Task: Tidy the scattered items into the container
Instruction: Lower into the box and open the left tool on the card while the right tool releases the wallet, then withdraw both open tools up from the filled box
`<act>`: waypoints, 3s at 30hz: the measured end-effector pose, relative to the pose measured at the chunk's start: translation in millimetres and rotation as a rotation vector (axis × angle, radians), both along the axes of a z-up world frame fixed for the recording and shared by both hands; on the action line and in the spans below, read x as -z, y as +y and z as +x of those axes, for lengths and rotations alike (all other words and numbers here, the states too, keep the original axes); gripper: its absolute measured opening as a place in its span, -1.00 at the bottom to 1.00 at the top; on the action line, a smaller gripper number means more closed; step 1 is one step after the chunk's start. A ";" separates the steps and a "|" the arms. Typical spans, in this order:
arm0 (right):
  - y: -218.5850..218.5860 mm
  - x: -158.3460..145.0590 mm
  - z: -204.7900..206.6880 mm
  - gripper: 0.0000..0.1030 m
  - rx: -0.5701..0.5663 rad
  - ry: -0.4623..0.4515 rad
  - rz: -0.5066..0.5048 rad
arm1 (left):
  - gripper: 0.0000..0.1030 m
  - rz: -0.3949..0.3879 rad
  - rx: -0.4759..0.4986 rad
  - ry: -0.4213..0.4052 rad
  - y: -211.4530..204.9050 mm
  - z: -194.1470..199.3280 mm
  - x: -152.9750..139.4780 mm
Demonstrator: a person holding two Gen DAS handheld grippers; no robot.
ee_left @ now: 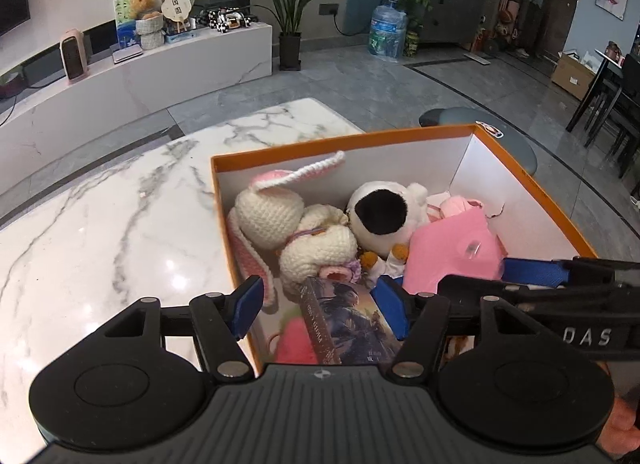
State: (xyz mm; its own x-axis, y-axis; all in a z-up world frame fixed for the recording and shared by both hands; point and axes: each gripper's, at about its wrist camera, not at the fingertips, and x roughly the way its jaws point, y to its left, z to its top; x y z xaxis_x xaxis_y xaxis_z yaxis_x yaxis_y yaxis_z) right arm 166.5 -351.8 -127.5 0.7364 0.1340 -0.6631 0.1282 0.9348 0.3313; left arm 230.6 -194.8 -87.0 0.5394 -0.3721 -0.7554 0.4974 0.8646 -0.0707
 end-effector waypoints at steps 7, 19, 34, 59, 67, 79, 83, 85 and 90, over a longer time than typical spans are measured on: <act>4.6 -5.6 -6.5 0.59 0.016 0.020 -0.039 | 0.43 0.000 -0.001 -0.002 -2.3 -4.2 -4.9; 12.8 -34.8 -35.1 0.58 0.025 -0.014 -0.076 | 0.43 -0.034 -0.015 -0.051 6.0 -34.1 -34.3; 27.3 -83.6 -99.8 0.59 0.087 -0.099 -0.149 | 0.56 -0.049 -0.004 -0.265 13.7 -106.3 -87.7; 61.2 -84.4 -158.2 0.75 0.123 -0.077 -0.229 | 0.73 -0.013 -0.095 -0.282 37.1 -155.1 -66.0; 72.7 -72.5 -157.3 0.75 0.135 -0.005 -0.246 | 0.73 0.020 -0.118 -0.265 46.5 -161.8 -59.3; 88.1 -70.1 -153.9 0.75 0.148 0.034 -0.257 | 0.70 0.038 -0.145 -0.239 55.7 -161.1 -56.0; 90.5 -69.6 -152.6 0.75 0.149 0.041 -0.263 | 0.68 0.032 -0.148 -0.214 59.0 -158.3 -55.4; 91.1 -69.1 -152.3 0.75 0.149 0.044 -0.262 | 0.67 0.032 -0.149 -0.208 60.0 -157.5 -54.9; 93.2 -68.8 -151.0 0.75 0.150 0.055 -0.264 | 0.65 0.043 -0.150 -0.208 60.0 -157.1 -54.4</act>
